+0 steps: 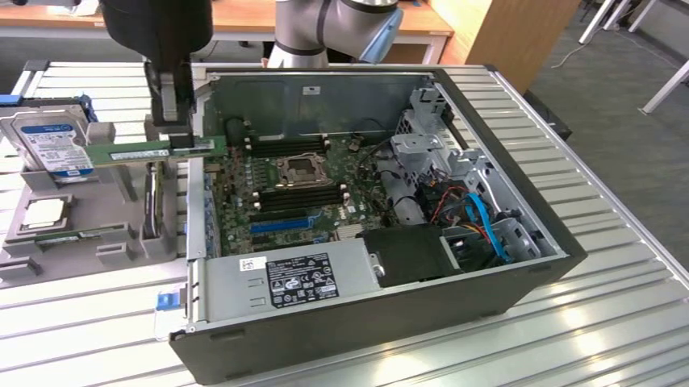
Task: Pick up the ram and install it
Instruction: 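Pick up the ram and move it above insertion slot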
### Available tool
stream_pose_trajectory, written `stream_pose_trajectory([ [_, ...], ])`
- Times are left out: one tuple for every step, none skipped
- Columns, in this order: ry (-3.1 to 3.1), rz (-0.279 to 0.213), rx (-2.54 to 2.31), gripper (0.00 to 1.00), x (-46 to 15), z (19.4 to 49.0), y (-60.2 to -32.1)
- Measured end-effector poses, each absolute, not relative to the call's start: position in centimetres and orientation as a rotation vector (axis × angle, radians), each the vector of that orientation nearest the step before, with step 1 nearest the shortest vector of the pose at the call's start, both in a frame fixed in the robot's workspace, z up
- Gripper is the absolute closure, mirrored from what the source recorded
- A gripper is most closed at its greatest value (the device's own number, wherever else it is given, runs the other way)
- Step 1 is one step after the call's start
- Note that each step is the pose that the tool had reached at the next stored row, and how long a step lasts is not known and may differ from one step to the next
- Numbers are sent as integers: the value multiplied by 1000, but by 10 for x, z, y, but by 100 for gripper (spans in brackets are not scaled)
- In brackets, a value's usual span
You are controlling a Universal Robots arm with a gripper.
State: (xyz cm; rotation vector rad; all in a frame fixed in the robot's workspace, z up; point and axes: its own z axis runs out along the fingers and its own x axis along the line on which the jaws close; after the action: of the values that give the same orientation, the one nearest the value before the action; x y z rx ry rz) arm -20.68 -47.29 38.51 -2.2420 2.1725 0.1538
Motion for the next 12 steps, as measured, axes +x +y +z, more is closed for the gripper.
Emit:
stream_pose_trajectory([
  [2173,154,-2242,88,-205,385,-473],
  [2172,154,-2242,88,-203,385,-473],
  [2172,154,-2242,88,-201,385,-473],
  [2172,154,-2242,88,-199,385,-473],
  [2172,154,-2242,88,-198,385,-473],
  [2172,154,-2243,88,-196,385,-473],
  [2173,154,-2242,88,-194,385,-473],
  [2172,155,-2243,88,-192,385,-473],
  [2172,155,-2243,88,-190,385,-473],
  [2172,155,-2243,88,-188,385,-473],
  [2172,155,-2243,88,-186,385,-473],
  [2172,155,-2243,88,-184,385,-473],
])
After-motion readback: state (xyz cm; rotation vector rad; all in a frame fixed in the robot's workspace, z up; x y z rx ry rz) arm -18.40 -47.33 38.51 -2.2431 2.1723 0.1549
